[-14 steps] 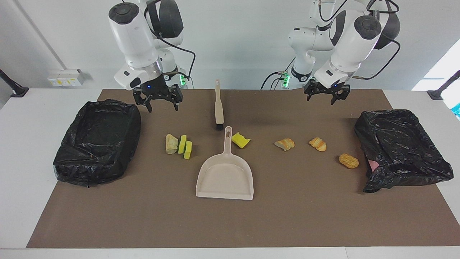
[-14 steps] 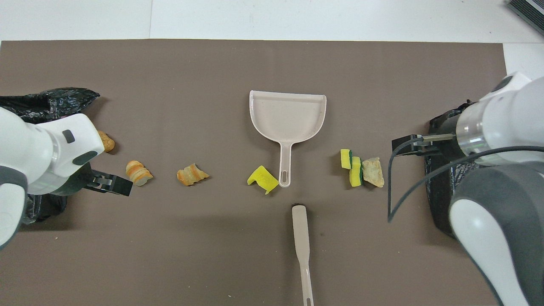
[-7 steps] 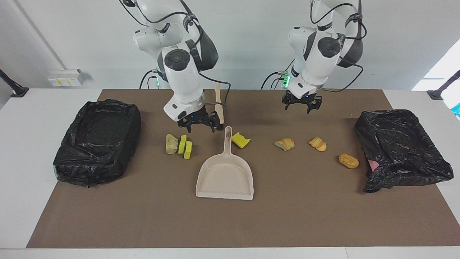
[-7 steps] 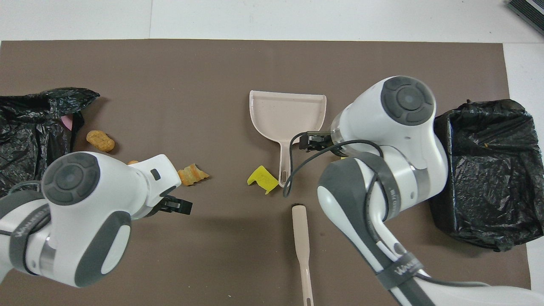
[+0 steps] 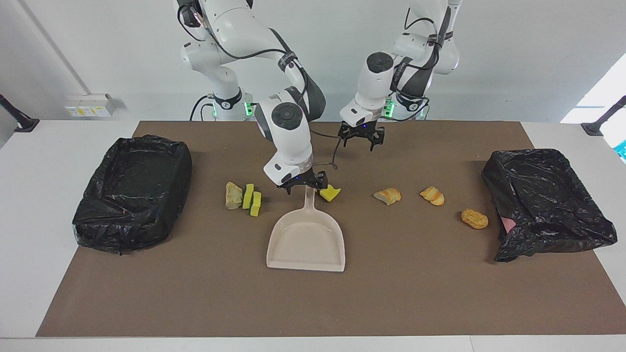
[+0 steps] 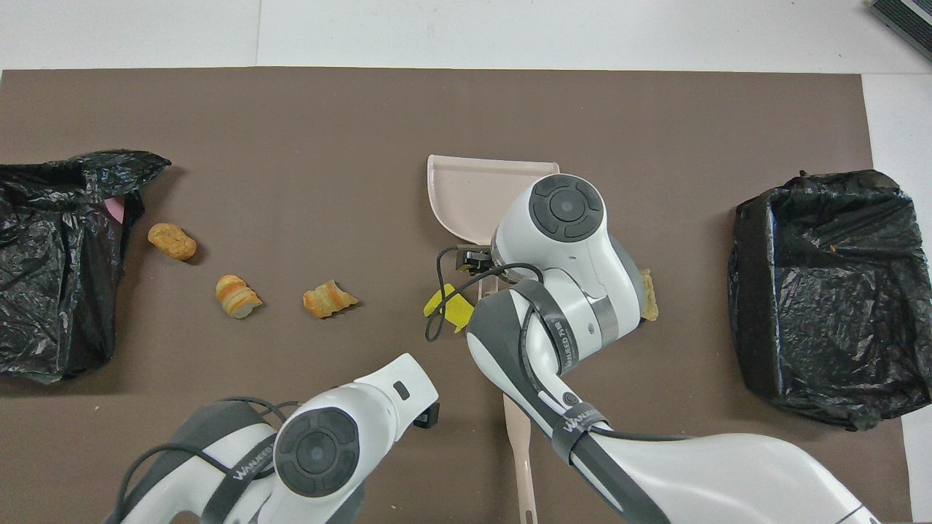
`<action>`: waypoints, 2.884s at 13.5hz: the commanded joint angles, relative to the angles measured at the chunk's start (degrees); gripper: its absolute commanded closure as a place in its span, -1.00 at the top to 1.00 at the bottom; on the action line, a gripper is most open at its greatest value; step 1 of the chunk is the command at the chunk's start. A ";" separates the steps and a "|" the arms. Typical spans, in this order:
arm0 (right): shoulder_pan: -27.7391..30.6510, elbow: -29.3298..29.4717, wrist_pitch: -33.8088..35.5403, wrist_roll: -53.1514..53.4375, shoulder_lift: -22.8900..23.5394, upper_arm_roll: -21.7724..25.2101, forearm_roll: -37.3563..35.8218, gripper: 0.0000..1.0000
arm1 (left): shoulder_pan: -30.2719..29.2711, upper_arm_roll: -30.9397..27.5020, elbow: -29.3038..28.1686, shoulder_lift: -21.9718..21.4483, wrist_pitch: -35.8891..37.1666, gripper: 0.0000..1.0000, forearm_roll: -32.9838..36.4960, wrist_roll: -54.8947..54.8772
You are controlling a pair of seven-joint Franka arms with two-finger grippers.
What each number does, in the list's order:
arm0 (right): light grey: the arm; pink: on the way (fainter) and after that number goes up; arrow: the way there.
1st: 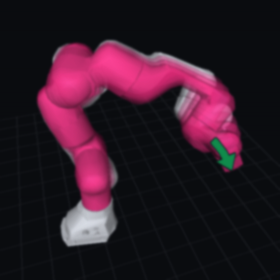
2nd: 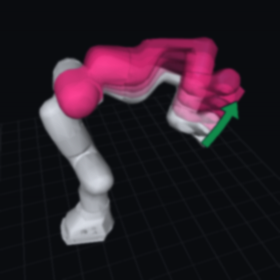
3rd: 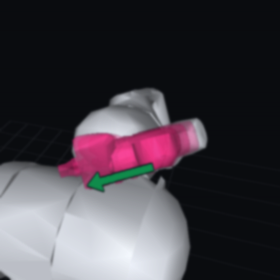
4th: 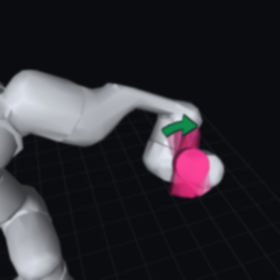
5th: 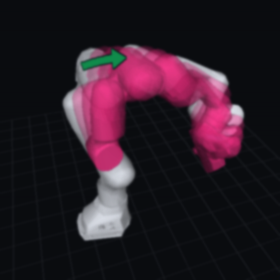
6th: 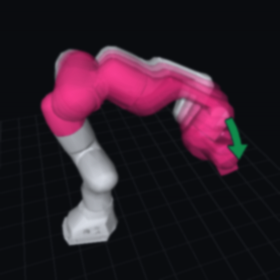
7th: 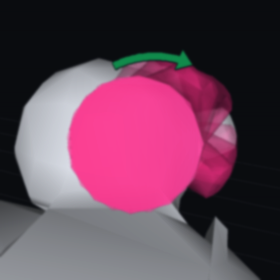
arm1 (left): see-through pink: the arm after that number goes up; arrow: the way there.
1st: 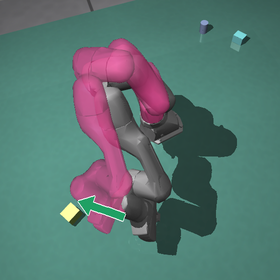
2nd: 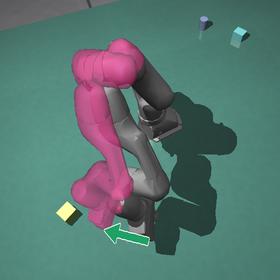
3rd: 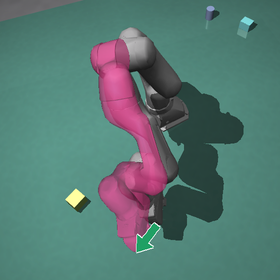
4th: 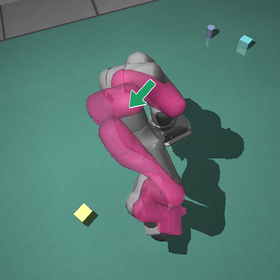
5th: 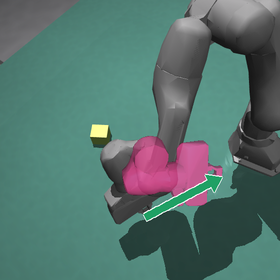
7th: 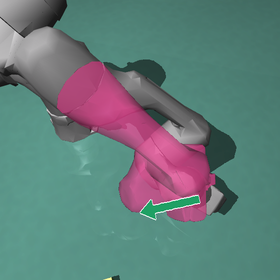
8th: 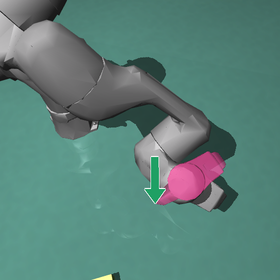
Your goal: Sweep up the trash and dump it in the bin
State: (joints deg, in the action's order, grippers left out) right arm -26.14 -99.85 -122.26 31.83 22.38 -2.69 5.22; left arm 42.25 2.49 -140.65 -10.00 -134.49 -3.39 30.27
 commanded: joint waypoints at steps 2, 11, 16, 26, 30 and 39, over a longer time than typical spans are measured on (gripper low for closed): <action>-0.05 0.27 -0.52 0.69 0.39 -0.03 0.67 0.87 | 10.28 -1.17 -1.91 1.73 -9.01 1.00 -0.04 11.88; -1.37 0.53 0.80 0.07 0.65 -0.12 0.49 -1.00 | 20.76 -0.73 5.20 7.61 -10.00 1.00 0.93 21.05; 1.52 0.45 0.97 -18.86 -2.50 -0.03 0.49 -1.00 | 23.40 -0.65 13.99 16.84 -6.58 1.00 5.74 28.41; 18.30 0.36 20.30 -71.85 -13.32 0.23 -2.92 -1.00 | 24.28 -0.65 13.82 15.71 -2.27 -0.45 6.64 30.46; 20.17 -0.95 20.67 -89.73 -13.85 0.14 -13.46 -1.00 | 23.58 -0.73 13.47 12.56 0.62 -1.00 6.64 30.11; 15.25 -9.21 16.88 -98.80 -15.78 -0.21 -17.44 -1.00 | 8.40 -1.35 14.09 4.55 16.80 -1.00 7.95 30.37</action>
State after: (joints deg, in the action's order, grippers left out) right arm -9.78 -105.05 -103.89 -65.95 9.02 -2.61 -11.21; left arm 54.59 0.61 -126.73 -4.45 -120.37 2.49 59.58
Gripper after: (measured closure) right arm 0.687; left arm 0.740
